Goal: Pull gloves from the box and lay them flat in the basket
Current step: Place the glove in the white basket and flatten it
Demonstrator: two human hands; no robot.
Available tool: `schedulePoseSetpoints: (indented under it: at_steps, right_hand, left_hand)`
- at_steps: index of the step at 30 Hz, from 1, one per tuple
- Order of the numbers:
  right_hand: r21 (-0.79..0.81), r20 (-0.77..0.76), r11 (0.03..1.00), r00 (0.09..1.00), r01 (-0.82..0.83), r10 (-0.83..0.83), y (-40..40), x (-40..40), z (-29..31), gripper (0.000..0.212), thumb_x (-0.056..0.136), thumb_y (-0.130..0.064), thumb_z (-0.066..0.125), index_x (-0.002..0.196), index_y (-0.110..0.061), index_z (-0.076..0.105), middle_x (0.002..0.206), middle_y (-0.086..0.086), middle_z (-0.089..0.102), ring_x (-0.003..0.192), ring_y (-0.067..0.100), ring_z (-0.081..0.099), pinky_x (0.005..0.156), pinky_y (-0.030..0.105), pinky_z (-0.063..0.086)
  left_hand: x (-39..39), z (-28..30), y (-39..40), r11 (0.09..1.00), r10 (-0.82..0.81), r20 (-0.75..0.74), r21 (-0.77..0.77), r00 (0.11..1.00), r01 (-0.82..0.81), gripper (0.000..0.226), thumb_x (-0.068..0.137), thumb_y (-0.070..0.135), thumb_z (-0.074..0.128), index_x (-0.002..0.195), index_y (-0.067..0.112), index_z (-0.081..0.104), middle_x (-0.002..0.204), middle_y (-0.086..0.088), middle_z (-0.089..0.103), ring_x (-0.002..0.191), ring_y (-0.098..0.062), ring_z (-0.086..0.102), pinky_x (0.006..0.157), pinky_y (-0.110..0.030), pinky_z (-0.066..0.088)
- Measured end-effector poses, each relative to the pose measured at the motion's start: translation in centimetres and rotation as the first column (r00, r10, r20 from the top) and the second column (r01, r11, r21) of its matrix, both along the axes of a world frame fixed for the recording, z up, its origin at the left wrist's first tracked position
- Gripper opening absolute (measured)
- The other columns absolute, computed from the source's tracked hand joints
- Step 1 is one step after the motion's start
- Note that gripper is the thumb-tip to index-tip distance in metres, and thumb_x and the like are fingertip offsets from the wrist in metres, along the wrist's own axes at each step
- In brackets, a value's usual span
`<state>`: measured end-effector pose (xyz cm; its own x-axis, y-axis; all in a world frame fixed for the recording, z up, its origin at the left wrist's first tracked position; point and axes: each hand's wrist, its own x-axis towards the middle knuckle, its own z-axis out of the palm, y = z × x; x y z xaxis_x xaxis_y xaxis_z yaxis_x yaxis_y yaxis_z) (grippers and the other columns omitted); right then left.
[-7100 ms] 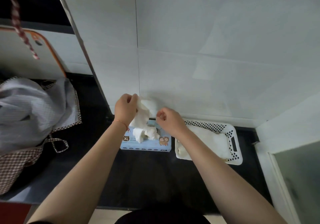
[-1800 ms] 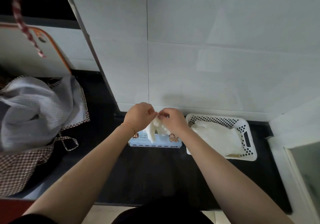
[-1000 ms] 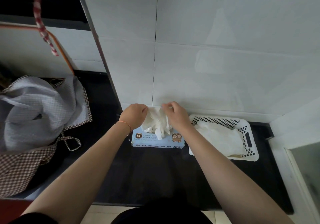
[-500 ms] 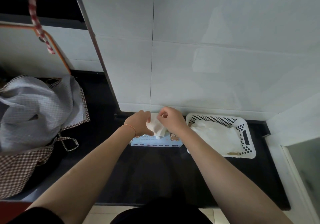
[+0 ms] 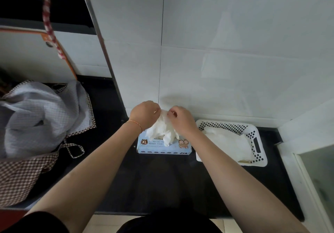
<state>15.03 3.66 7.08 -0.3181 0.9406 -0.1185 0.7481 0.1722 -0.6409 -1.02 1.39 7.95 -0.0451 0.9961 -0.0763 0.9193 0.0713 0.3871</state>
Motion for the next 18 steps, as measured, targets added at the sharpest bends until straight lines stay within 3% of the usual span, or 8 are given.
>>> schedulePoseSetpoints:
  at_steps: [4, 7, 9, 11, 12, 15, 17, 18]
  right_hand:
    - [-0.038, -0.184, 0.998, 0.982, -0.054, 0.047, -0.2, 0.0, 1.5, 0.047, 0.086, -0.031, 0.070, 0.127, -0.026, 0.049, 0.108, -0.002, 0.046, 0.082, 0.003, 0.049, 0.069, 0.020, 0.040]
    - [0.037, -0.178, 0.994, 0.978, -0.099, 0.104, 0.3, 0.1, 2.6, 0.061, 0.078, -0.022, 0.076, 0.132, -0.029, 0.048, 0.118, -0.001, 0.042, 0.094, 0.011, 0.051, 0.084, 0.028, 0.046]
    - [0.154, -0.093, 0.983, 0.989, -0.103, 0.118, 0.8, 0.1, 3.3, 0.049, 0.077, -0.021, 0.077, 0.122, -0.024, 0.057, 0.116, 0.001, 0.049, 0.105, 0.021, 0.050, 0.089, 0.037, 0.046]
    - [0.221, -0.066, 0.972, 0.994, -0.074, 0.091, 1.2, 0.4, 4.4, 0.019, 0.079, -0.026, 0.076, 0.092, -0.023, 0.062, 0.094, -0.005, 0.052, 0.092, 0.020, 0.052, 0.076, 0.035, 0.044]
    - [0.198, -0.099, 0.979, 0.993, -0.049, 0.070, 1.1, 0.6, 5.1, 0.017, 0.082, -0.027, 0.074, 0.079, -0.022, 0.059, 0.082, -0.007, 0.050, 0.079, 0.016, 0.051, 0.067, 0.031, 0.040]
    - [-0.026, -0.324, 0.998, 0.944, 0.055, -0.060, 0.5, 2.2, 6.6, 0.034, 0.090, -0.026, 0.065, 0.071, 0.000, 0.055, 0.065, 0.005, 0.052, 0.055, 0.010, 0.046, 0.055, 0.024, 0.033]
    - [-0.115, -0.404, 0.985, 0.900, 0.127, -0.163, -0.3, 3.4, 7.3, 0.039, 0.093, -0.028, 0.060, 0.076, 0.007, 0.058, 0.063, 0.013, 0.062, 0.051, 0.009, 0.056, 0.059, 0.024, 0.044]
    - [-0.146, -0.415, 0.976, 0.886, 0.162, -0.209, -0.5, 4.1, 7.5, 0.041, 0.094, -0.029, 0.058, 0.079, 0.009, 0.061, 0.064, 0.014, 0.065, 0.052, 0.010, 0.060, 0.062, 0.027, 0.049]
  left_hand:
    - [-0.1, 1.2, 0.0, 0.988, 0.073, 0.115, 0.127, 0.991, -0.087, 0.022, 0.097, 0.034, 0.054, 0.101, 0.021, 0.071, 0.099, 0.005, 0.064, 0.092, -0.015, 0.059, 0.077, -0.031, 0.049]
    - [-0.1, 2.9, 0.0, 0.962, 0.057, 0.335, 0.232, 0.940, -0.141, 0.015, 0.091, 0.030, 0.063, 0.088, 0.018, 0.071, 0.089, 0.005, 0.066, 0.086, -0.012, 0.058, 0.078, -0.028, 0.046]
    - [0.4, 4.6, 0.3, 0.969, 0.062, 0.550, 0.166, 0.833, -0.182, 0.020, 0.090, 0.025, 0.063, 0.078, 0.011, 0.068, 0.077, 0.004, 0.064, 0.074, -0.013, 0.056, 0.073, -0.028, 0.045]
    - [0.9, 6.0, 0.6, 0.978, 0.113, 0.659, 0.057, 0.744, -0.199, 0.030, 0.092, 0.026, 0.059, 0.072, 0.004, 0.063, 0.065, 0.003, 0.055, 0.063, -0.015, 0.048, 0.065, -0.029, 0.039]
    - [1.2, 6.5, 0.7, 0.980, 0.131, 0.681, 0.019, 0.721, -0.196, 0.035, 0.094, 0.029, 0.057, 0.070, 0.004, 0.060, 0.064, 0.001, 0.052, 0.063, -0.016, 0.045, 0.064, -0.029, 0.037]
    - [1.5, 6.6, 0.5, 0.989, 0.145, 0.843, -0.115, 0.518, -0.090, 0.044, 0.096, 0.049, 0.050, 0.084, 0.010, 0.067, 0.083, -0.005, 0.067, 0.079, -0.021, 0.062, 0.078, -0.031, 0.048]
    - [1.8, 6.2, -0.2, 0.982, 0.111, 0.913, -0.161, 0.393, 0.097, 0.059, 0.091, 0.063, 0.050, 0.109, 0.010, 0.068, 0.107, -0.008, 0.072, 0.099, -0.022, 0.069, 0.091, -0.035, 0.054]
    - [2.4, 6.0, -0.5, 0.972, 0.084, 0.919, -0.160, 0.385, 0.171, 0.061, 0.087, 0.064, 0.055, 0.114, 0.010, 0.064, 0.111, -0.008, 0.071, 0.102, -0.022, 0.068, 0.094, -0.038, 0.054]
